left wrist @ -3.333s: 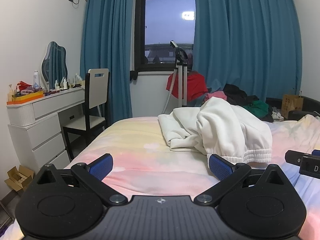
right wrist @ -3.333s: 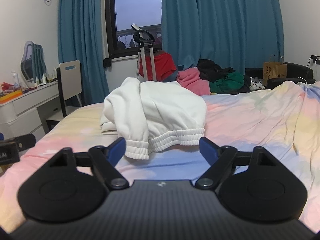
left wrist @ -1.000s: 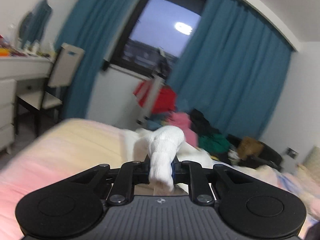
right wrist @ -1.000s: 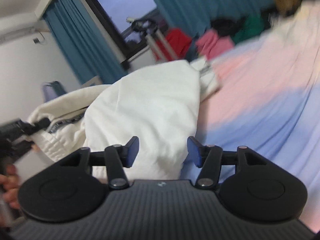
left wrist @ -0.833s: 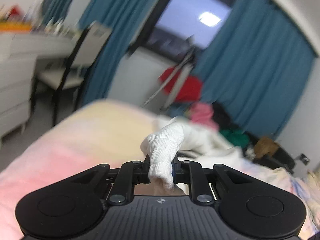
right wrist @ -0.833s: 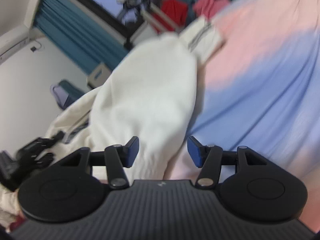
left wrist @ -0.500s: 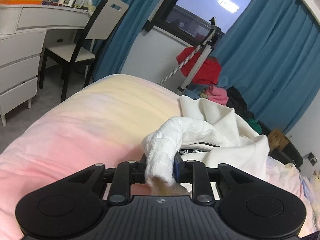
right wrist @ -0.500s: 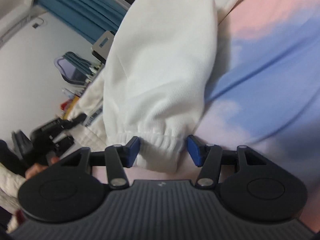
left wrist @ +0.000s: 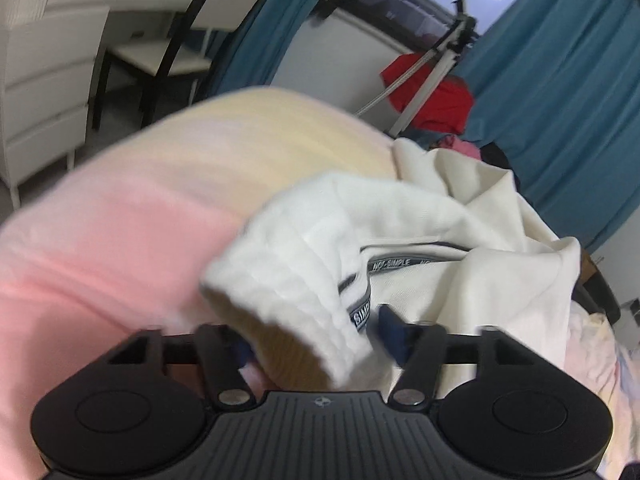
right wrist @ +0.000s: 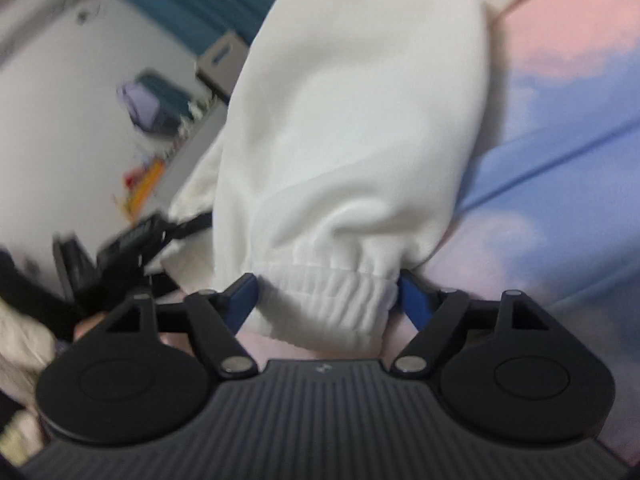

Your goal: Fold clothes

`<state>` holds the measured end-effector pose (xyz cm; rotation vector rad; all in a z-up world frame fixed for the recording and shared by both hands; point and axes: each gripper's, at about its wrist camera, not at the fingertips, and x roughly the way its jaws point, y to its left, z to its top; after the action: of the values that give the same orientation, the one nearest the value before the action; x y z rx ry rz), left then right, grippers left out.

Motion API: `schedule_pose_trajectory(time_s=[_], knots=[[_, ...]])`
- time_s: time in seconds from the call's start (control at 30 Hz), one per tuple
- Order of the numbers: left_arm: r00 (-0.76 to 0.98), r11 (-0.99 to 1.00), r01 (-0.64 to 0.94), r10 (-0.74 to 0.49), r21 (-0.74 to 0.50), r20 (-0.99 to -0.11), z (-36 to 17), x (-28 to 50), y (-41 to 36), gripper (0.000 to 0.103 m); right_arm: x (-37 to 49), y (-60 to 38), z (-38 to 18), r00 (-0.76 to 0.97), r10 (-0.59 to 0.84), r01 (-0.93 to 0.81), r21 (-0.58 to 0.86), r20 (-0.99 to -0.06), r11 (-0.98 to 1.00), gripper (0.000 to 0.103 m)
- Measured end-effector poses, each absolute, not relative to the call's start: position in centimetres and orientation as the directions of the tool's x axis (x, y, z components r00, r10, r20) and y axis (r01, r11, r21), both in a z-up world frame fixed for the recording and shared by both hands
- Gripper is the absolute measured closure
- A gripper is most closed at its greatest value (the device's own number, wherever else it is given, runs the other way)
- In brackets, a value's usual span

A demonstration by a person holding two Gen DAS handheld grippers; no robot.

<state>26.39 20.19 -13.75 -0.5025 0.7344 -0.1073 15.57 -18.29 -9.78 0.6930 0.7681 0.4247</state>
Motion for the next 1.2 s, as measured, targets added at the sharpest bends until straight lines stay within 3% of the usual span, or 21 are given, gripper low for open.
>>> schedule_pose_trajectory(time_s=[0.07, 0.1, 0.13, 0.23, 0.37, 0.57, 0.67, 0.8, 0.9, 1.03, 1.1, 1.17, 1.2], knots=[[0.739, 0.859, -0.115, -0.261, -0.498, -0.621, -14.0, 26.7, 20.4, 0.075, 14.9, -17.8, -8.7, 0.662, 0.563, -0.097, 0.688, -0.495, 0.719, 0.049], [0.753, 0.86, -0.114, -0.251, -0.497, -0.608, -13.4, 26.9, 20.5, 0.081, 14.6, -17.6, -8.1, 0.666, 0.554, -0.095, 0.68, -0.5, 0.727, 0.053], [0.767, 0.861, -0.114, -0.241, -0.496, -0.595, -12.7, 27.0, 20.7, 0.083, 14.3, -17.3, -7.6, 0.67, 0.545, -0.093, 0.671, -0.504, 0.735, 0.067], [0.805, 0.864, -0.103, -0.219, -0.494, -0.551, -10.3, 27.5, 21.4, 0.088, 13.3, -16.6, -6.0, 0.682, 0.517, -0.085, 0.646, -0.518, 0.759, 0.078], [0.857, 0.903, -0.034, -0.194, -0.428, -0.478, -4.9, 30.4, 24.0, 0.089, 13.9, -11.7, -3.5, 0.676, 0.596, -0.151, 0.71, -0.433, 0.688, 0.08], [0.862, 0.971, -0.018, -0.107, -0.24, -0.495, 0.3, 37.9, 29.8, 0.089, 19.0, -0.4, -2.7, 0.618, 0.732, -0.269, 0.798, -0.286, 0.539, 0.08], [0.839, 0.982, -0.051, -0.055, -0.18, -0.541, -1.2, 41.8, 33.2, 0.089, 22.8, 4.9, -4.8, 0.568, 0.776, -0.292, 0.815, -0.274, 0.501, 0.08], [0.736, 0.984, -0.092, -0.036, -0.153, -0.676, -7.0, 46.8, 36.4, 0.088, 25.6, 8.6, -6.6, 0.516, 0.79, -0.298, 0.796, -0.331, 0.528, 0.08], [0.728, 0.98, -0.082, -0.067, -0.184, -0.682, -8.9, 47.3, 37.0, 0.088, 26.1, 9.0, -6.7, 0.501, 0.798, -0.312, 0.79, -0.335, 0.528, 0.079], [0.726, 0.973, -0.095, -0.075, -0.208, -0.683, -8.9, 47.2, 37.4, 0.081, 26.1, 8.3, -5.9, 0.472, 0.8, -0.3, 0.786, -0.371, 0.541, 0.068], [0.734, 0.974, -0.115, -0.05, -0.196, -0.678, -8.3, 46.6, 37.4, 0.063, 26.1, 8.4, -5.1, 0.456, 0.796, -0.304, 0.771, -0.398, 0.56, 0.052], [0.752, 0.972, -0.13, -0.033, -0.197, -0.658, -7.7, 44.7, 37.0, 0.023, 25.8, 8.3, -4.1, 0.46, 0.785, -0.321, 0.747, -0.415, 0.583, 0.031], [0.771, 0.975, -0.137, -0.005, -0.173, -0.637, -7.5, 43.2, 36.3, 0.018, 26.2, 8.8, -4.1, 0.469, 0.776, -0.331, 0.731, -0.421, 0.597, 0.026]])
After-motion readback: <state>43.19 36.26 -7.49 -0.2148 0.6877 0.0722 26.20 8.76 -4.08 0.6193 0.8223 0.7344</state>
